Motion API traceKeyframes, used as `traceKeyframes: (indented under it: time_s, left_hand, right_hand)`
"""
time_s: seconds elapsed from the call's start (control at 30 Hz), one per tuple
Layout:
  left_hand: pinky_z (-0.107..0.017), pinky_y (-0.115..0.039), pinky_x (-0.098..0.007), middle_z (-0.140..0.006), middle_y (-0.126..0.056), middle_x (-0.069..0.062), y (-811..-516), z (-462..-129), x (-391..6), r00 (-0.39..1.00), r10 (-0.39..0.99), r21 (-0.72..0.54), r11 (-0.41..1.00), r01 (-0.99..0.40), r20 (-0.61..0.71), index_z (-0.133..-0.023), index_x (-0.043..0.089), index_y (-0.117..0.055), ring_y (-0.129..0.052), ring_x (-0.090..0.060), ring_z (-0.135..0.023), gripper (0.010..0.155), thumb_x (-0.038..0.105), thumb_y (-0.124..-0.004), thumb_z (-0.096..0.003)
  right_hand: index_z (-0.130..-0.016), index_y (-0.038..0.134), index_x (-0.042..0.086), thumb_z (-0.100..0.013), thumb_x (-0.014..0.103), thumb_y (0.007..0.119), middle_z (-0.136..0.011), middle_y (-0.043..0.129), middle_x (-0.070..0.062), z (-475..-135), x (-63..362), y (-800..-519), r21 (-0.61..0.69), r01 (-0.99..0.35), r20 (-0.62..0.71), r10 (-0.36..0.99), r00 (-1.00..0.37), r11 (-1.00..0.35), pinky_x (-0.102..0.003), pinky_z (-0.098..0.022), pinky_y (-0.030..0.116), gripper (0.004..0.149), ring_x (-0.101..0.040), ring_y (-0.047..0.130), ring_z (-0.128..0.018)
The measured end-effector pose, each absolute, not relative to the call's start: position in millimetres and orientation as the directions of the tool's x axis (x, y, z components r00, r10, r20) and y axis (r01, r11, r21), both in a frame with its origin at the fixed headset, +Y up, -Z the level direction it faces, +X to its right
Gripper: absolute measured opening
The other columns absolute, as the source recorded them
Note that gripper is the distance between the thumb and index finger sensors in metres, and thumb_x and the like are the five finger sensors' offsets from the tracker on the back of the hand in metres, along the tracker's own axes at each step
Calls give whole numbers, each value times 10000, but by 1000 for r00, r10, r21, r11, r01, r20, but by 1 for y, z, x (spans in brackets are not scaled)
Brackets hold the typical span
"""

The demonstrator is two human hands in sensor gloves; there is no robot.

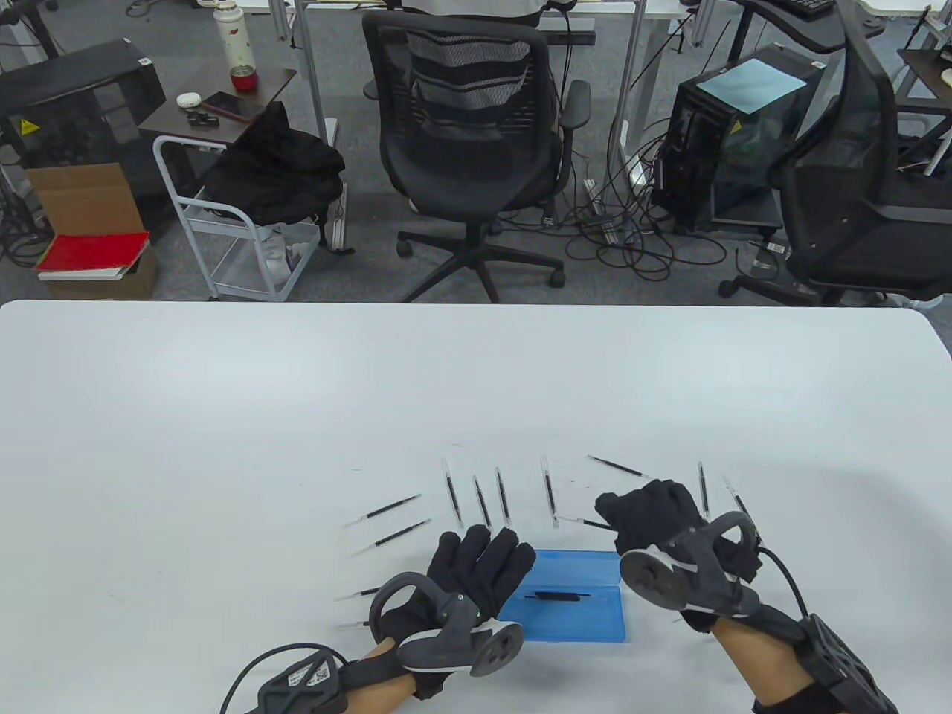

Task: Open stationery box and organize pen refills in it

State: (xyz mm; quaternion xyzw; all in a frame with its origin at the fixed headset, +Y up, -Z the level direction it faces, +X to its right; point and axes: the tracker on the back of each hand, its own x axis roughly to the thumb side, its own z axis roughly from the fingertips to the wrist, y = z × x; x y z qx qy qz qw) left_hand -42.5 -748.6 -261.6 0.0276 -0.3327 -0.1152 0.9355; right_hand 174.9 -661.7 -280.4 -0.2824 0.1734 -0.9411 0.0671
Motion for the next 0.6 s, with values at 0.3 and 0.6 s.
traceKeyframes:
  time_s: [0.3, 0.6]
  left_hand:
    - [-823, -454, -680, -1283, -153, -141, -749, -261, -42, 752, -232, 127, 972, 196, 616, -1185, 182, -84, -400, -498, -1168, 1187, 655, -826, -387]
    - [-823, -453, -680, -1282, -151, -141, -749, -262, -42, 752, -228, 126, 973, 192, 618, -1184, 183, -84, -398, -497, -1168, 1186, 653, -825, -388]
  right_hand:
    - [-917, 791, 191, -364, 333, 959, -717, 1022, -6, -233, 145, -703, -317, 122, 559, -289, -777, -941, -563, -636, 806, 594, -277, 1017, -668]
    - [-921, 790, 191, -371, 328, 953, -721, 1021, -12, -233, 119, -730, -279, 241, 555, -361, -749, -929, -563, -634, 801, 590, -283, 1014, -667]
